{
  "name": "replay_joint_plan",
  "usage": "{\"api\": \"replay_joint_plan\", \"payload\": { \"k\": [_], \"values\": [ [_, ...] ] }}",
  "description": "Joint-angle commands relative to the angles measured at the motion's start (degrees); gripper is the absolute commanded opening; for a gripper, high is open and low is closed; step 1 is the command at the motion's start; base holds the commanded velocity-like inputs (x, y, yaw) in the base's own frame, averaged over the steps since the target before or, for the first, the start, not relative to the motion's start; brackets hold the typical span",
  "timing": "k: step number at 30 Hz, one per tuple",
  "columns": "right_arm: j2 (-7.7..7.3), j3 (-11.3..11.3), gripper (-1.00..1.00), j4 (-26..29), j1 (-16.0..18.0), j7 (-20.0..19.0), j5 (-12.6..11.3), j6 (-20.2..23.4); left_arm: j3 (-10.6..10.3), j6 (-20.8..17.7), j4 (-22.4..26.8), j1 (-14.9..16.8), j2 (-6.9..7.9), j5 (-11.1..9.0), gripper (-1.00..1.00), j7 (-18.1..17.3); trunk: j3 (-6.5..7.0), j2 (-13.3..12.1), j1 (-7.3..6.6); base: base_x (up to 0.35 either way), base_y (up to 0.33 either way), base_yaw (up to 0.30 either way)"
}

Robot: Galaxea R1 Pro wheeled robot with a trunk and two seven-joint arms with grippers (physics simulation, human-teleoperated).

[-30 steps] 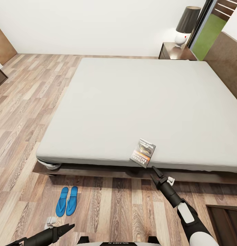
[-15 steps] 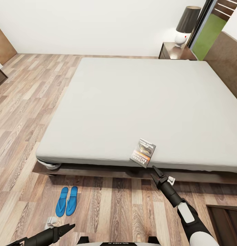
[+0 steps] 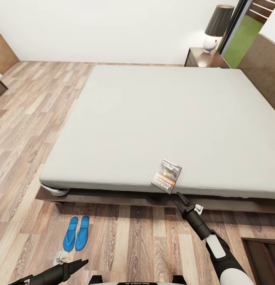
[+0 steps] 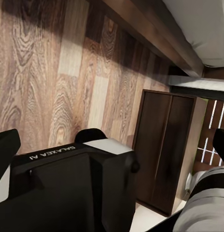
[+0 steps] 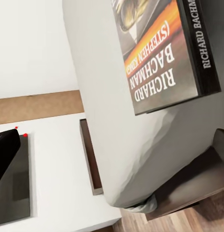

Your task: In the bedroom, move the book from the bed onto either nightstand, and place the two sandals side by side next to the bed.

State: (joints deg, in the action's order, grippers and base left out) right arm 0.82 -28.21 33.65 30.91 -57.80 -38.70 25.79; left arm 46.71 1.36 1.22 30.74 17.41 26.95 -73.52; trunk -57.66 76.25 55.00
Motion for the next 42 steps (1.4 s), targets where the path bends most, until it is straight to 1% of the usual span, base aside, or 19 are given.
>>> {"api": "replay_joint_plan", "payload": {
  "k": [1, 17, 27, 33, 42],
  "values": [
    [0.05, -0.26, 1.00, 0.02, 0.03, -0.12, -0.06, 0.48, 0.49, 0.14, 0.01, 0.02, 0.00, 0.56, 1.00, -0.13, -0.21, 0.43, 0.23, 0.000, 0.000, 0.000],
    [0.05, -0.19, 1.00, 0.02, 0.05, -0.12, -0.06, -0.20, 0.49, 0.14, 0.01, 0.02, -0.06, 0.55, 1.00, -0.13, -3.09, 6.85, 3.74, 0.000, 0.000, 0.000],
    [0.05, -0.11, 1.00, -0.06, 0.03, -0.12, -0.06, -0.39, 0.49, 0.14, 0.01, 0.02, -0.27, 0.55, 1.00, -0.11, -3.09, 6.85, 3.74, 0.004, 0.000, 0.000],
    [0.05, -0.09, 1.00, -0.07, 0.05, -0.12, -0.06, -0.39, 0.49, 0.14, 0.01, 0.02, -0.27, 0.56, 1.00, -0.08, -3.09, 6.85, 3.74, 0.158, 0.000, 0.000],
    [0.06, -0.09, 1.00, -0.07, 0.03, -0.12, -0.06, -0.39, 0.49, 0.14, 0.01, 0.02, -0.27, 0.56, 1.00, -0.04, -3.09, 6.85, 3.74, 0.026, -0.001, 0.000]
  ]
}}
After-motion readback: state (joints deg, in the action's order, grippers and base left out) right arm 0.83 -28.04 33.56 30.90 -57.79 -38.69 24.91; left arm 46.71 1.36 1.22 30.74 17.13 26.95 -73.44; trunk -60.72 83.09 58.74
